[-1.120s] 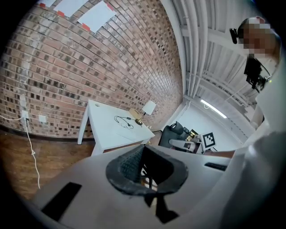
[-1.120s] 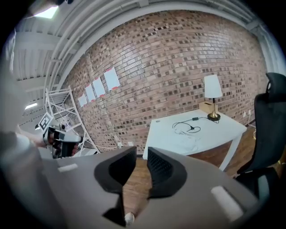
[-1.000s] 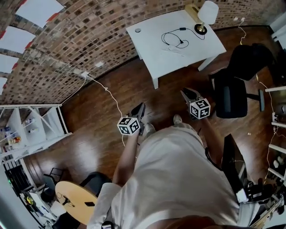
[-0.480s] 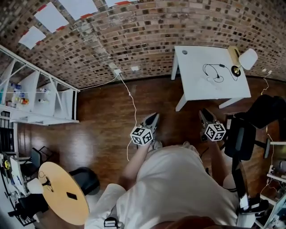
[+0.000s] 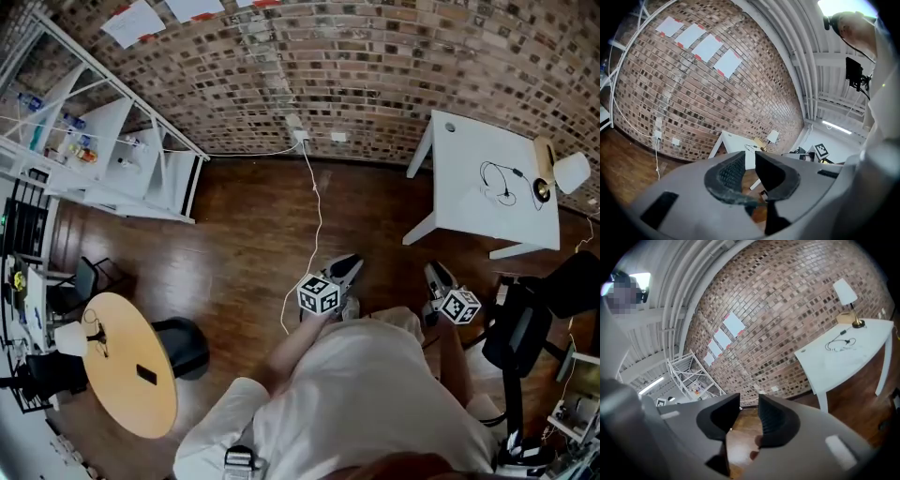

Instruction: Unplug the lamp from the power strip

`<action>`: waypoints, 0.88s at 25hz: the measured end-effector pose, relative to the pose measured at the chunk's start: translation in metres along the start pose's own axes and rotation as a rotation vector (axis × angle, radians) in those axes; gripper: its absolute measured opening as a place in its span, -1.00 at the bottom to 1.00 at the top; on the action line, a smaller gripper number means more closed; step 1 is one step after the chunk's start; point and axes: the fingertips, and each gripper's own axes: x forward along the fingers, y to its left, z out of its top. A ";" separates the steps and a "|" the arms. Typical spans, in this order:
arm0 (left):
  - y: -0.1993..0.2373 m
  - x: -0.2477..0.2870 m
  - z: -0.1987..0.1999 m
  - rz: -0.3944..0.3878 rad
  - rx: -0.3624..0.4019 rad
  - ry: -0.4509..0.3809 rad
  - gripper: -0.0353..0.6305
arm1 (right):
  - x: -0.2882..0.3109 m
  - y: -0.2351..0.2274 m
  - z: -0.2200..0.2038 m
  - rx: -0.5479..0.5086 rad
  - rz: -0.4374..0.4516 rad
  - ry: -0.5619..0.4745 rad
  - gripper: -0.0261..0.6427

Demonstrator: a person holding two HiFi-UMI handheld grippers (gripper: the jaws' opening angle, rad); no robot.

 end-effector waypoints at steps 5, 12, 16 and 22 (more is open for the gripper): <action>0.007 -0.017 0.016 0.015 0.041 0.002 -0.71 | 0.012 -0.001 0.005 0.032 -0.030 0.029 -0.67; 0.012 0.003 0.010 0.063 0.033 0.018 -0.69 | -0.013 0.003 0.069 -0.022 -0.061 -0.104 -0.67; -0.033 0.031 -0.007 0.000 0.024 0.053 -0.69 | -0.058 -0.021 0.089 0.093 -0.121 -0.150 -0.67; -0.089 0.075 -0.020 -0.082 0.055 0.110 -0.69 | -0.146 -0.049 0.105 0.094 -0.212 -0.211 -0.68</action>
